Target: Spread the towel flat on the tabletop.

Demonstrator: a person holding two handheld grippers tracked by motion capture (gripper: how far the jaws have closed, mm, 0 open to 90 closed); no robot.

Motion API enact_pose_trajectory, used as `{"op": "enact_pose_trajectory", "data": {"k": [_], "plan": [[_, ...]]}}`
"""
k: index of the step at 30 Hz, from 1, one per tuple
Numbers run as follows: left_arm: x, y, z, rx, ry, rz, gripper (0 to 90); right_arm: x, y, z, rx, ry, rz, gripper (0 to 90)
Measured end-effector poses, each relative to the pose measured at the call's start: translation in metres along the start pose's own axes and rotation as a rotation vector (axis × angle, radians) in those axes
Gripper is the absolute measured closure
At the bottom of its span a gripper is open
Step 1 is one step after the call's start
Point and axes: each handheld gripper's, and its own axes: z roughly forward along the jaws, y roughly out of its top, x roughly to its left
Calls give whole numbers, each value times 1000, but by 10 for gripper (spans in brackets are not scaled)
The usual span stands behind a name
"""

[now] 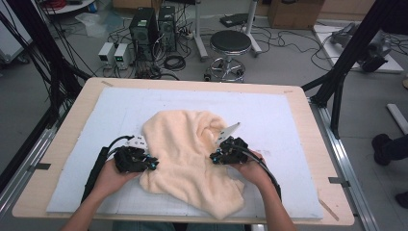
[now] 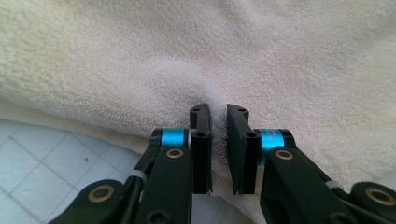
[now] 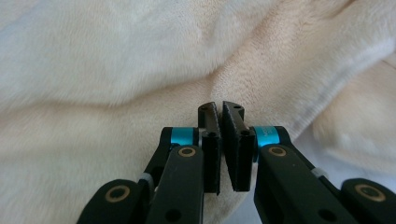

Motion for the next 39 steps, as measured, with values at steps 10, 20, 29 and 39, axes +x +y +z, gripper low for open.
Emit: {"op": "enact_pose_trajectory", "data": {"k": [10, 20, 29, 39], "plan": [[-17, -7, -32, -82, -16, 40, 817, 41, -38, -62, -62, -36, -11, 865], [-51, -22, -52, -72, -66, 109, 813, 86, -56, -70, -105, 30, -57, 853], [-32, -9, -60, -168, -37, 82, 593, 60, -33, -78, -185, -67, -72, 672], [5, 4, -18, -71, 34, 34, 518, 11, -27, -41, -137, -152, -4, 587]]}}
